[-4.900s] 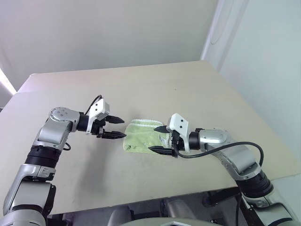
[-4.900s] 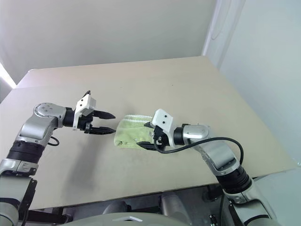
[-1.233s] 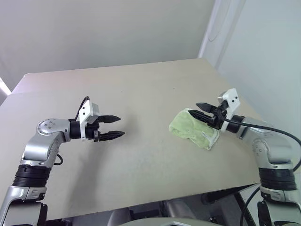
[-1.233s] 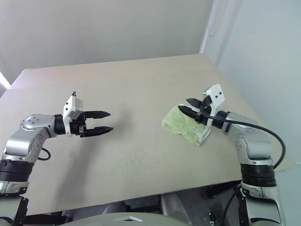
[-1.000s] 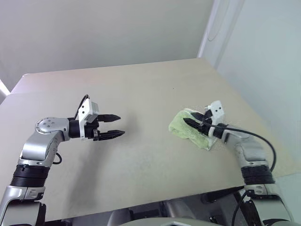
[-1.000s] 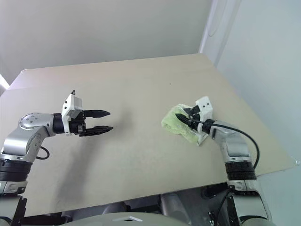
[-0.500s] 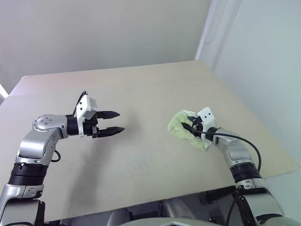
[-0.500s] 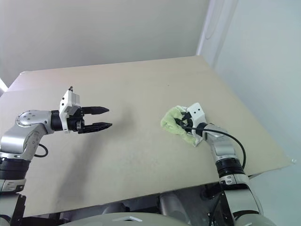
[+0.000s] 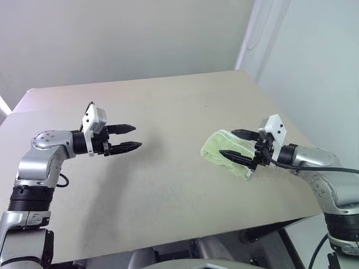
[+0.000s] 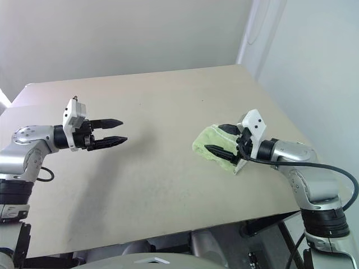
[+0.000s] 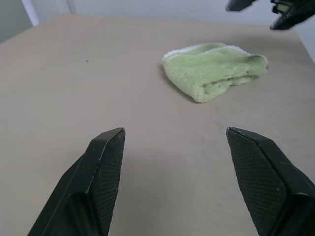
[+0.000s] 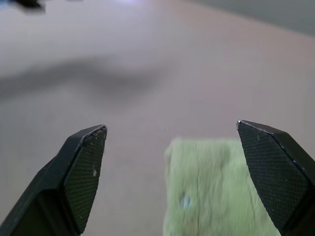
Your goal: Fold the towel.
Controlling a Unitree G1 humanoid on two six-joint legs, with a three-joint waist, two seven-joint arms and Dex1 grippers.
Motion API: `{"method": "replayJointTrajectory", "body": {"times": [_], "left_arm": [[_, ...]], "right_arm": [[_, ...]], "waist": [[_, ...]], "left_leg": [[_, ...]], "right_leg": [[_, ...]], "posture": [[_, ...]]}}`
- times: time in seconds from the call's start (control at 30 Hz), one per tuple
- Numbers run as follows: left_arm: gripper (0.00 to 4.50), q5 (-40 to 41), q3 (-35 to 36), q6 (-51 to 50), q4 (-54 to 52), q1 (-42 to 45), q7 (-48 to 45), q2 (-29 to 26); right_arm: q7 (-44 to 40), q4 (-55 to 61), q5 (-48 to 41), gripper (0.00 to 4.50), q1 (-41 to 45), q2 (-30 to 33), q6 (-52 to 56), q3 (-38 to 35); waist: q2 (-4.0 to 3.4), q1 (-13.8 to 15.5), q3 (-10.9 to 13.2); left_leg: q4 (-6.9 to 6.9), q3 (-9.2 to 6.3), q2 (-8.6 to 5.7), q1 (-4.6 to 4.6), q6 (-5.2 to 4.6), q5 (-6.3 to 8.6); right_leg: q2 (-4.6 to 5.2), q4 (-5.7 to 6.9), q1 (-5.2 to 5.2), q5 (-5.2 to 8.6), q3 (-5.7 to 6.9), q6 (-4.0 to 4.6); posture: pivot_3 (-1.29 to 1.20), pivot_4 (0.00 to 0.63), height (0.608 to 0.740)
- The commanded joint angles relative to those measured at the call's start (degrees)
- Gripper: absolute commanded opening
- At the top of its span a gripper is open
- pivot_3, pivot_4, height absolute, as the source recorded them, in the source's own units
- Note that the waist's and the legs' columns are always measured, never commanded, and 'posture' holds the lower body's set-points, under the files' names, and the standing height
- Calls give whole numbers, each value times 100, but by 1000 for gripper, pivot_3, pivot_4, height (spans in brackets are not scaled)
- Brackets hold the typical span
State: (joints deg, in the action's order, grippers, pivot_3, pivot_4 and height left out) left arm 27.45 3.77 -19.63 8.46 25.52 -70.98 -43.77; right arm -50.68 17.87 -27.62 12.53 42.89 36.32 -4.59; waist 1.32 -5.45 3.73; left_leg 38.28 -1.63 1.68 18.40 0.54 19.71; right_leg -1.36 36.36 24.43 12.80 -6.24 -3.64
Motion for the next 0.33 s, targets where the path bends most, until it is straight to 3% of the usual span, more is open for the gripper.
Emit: {"method": "replayJointTrajectory", "body": {"times": [0.03, 0.33], "left_arm": [[3490, -50, 137, 177, 49, 82, -26, -32], [3490, 20, 149, 170, -397, -338, -363, -269]], "right_arm": [[135, -19, 203, 4467, 12, 149, 55, 16], [-210, 140, -241, 4467, -109, 429, 273, -304]], "waist": [[0, 1, 0], [5, 6, 2]], "left_leg": [[0, -1, 0, 0, 0, 0], [-1, -2, 1, 2, 0, 0]], "right_leg": [[0, 0, 0, 0, 1, 0], [0, -1, 2, 0, 1, 0]], "posture": [[0, 0, 712], [0, 0, 712]]}}
